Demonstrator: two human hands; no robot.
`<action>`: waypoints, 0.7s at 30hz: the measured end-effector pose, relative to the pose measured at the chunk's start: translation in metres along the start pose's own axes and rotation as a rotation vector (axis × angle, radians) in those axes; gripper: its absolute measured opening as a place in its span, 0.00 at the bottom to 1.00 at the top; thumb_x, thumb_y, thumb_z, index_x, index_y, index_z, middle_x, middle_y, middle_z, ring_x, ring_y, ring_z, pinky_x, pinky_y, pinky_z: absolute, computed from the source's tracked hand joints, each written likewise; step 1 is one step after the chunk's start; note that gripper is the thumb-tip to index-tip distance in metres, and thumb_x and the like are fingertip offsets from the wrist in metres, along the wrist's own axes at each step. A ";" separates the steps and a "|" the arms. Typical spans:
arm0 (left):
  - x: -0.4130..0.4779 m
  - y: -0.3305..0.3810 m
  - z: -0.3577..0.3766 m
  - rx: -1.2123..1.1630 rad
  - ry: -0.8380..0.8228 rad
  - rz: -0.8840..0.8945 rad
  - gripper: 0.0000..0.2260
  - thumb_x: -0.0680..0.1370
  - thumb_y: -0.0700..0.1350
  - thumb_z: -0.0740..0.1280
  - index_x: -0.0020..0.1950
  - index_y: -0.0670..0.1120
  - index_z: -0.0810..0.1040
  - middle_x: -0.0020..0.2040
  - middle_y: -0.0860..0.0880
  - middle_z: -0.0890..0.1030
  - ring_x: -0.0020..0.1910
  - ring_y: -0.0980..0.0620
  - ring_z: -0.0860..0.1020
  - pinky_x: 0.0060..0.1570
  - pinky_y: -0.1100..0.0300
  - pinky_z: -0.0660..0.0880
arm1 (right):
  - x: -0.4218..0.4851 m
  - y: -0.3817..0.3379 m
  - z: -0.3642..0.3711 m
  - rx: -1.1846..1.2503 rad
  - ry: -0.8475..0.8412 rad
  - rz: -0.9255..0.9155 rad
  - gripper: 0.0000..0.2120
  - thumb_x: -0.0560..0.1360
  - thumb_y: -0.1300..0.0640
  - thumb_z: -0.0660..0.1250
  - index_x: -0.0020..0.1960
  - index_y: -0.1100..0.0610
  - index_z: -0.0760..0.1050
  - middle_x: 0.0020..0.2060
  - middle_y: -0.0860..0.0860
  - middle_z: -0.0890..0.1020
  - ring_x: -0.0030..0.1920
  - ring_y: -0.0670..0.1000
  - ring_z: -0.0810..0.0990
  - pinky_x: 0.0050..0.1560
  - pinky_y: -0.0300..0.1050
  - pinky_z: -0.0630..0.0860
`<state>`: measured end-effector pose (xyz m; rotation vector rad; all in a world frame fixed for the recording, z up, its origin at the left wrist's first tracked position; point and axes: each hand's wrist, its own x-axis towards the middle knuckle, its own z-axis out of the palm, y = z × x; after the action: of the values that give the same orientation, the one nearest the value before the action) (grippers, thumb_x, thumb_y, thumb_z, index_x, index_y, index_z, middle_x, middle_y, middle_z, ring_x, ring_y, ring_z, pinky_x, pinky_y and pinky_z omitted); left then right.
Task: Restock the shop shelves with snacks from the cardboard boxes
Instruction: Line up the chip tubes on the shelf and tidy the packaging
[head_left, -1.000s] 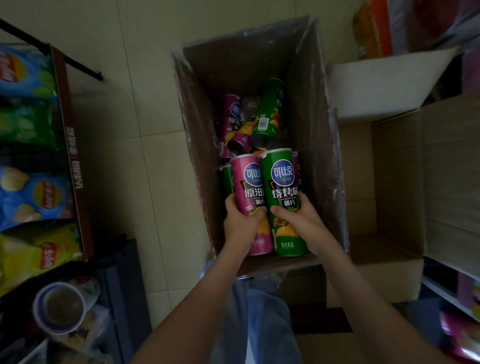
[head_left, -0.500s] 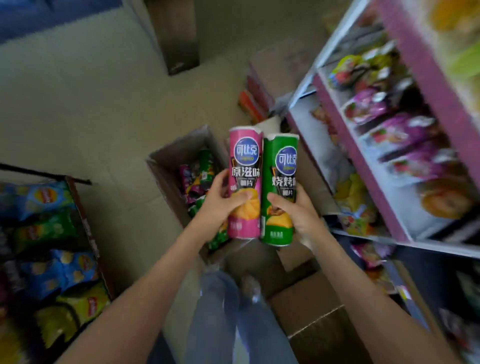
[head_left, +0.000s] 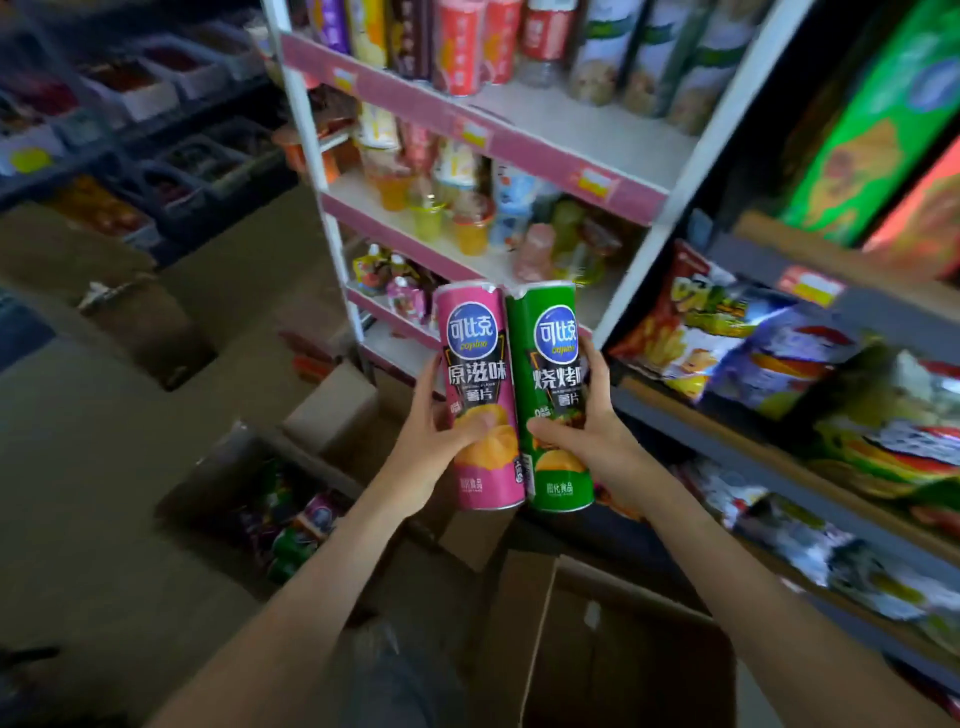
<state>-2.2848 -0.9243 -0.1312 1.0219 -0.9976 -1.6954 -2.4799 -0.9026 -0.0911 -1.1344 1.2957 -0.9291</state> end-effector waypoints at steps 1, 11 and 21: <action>-0.007 0.001 0.024 0.014 -0.031 0.025 0.44 0.67 0.39 0.78 0.74 0.61 0.58 0.63 0.50 0.79 0.59 0.50 0.79 0.53 0.51 0.79 | -0.020 -0.003 -0.018 -0.011 0.033 -0.045 0.45 0.73 0.68 0.70 0.71 0.35 0.47 0.62 0.39 0.74 0.57 0.43 0.80 0.48 0.40 0.80; -0.028 0.041 0.205 0.181 -0.352 0.269 0.40 0.70 0.39 0.74 0.74 0.61 0.57 0.62 0.62 0.78 0.59 0.62 0.78 0.49 0.67 0.76 | -0.156 -0.057 -0.138 -0.089 0.394 -0.341 0.46 0.74 0.68 0.70 0.75 0.37 0.47 0.66 0.32 0.70 0.65 0.43 0.74 0.61 0.50 0.76; -0.057 0.084 0.369 0.203 -0.745 0.388 0.42 0.64 0.54 0.75 0.71 0.70 0.55 0.67 0.65 0.72 0.65 0.60 0.74 0.56 0.63 0.75 | -0.269 -0.109 -0.238 -0.073 0.700 -0.524 0.45 0.73 0.65 0.71 0.75 0.35 0.49 0.67 0.35 0.70 0.63 0.42 0.76 0.56 0.45 0.79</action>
<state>-2.5879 -0.8262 0.0820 0.2489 -1.7419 -1.6775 -2.7297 -0.6919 0.0930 -1.2869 1.6143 -1.7917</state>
